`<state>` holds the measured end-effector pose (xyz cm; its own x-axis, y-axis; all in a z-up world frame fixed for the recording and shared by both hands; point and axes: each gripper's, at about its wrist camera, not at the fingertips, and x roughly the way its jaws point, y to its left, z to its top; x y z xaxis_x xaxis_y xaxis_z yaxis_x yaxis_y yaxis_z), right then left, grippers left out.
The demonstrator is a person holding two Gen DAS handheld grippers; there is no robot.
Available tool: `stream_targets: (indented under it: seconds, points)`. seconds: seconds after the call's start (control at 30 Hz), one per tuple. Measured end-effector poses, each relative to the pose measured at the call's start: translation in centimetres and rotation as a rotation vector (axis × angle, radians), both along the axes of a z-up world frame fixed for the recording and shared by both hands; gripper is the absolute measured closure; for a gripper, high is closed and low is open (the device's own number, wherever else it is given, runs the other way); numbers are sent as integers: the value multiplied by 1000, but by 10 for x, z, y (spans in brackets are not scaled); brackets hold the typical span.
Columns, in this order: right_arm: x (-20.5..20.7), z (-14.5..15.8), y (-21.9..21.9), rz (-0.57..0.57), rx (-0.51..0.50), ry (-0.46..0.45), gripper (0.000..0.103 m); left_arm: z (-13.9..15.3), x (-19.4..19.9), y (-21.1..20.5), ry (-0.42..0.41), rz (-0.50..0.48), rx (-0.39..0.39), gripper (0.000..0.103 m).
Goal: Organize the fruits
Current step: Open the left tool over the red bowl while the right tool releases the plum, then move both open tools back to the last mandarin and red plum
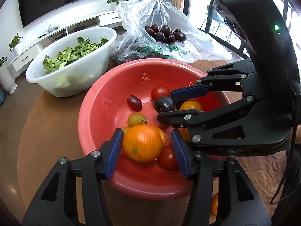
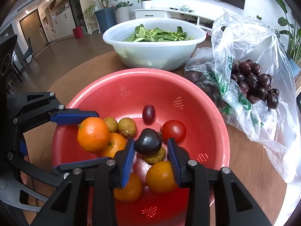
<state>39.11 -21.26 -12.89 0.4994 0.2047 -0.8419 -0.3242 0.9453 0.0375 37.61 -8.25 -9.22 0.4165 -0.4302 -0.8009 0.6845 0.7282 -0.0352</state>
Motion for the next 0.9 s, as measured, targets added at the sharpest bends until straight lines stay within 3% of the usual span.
stream_targets:
  seconds: [0.27,0.33,0.47,0.57,0.9]
  points:
    - [-19,12,-8,-22,3,-28,59,11,-14,12,-15,20,-8,52]
    - [-27,18,-14,-36,17,-41,58,18,-21,18,-34,33,-14,38]
    - [-52,33,-30,-74,65,-71,48,34,-41,29,-76,61,-37,27]
    - [-77,41,-36,-85,99,-92,44,40,-59,39,-90,84,-61,11]
    - [-162,29,-45,-116,164,-82,41,23,-125,53,-53,82,-72,2]
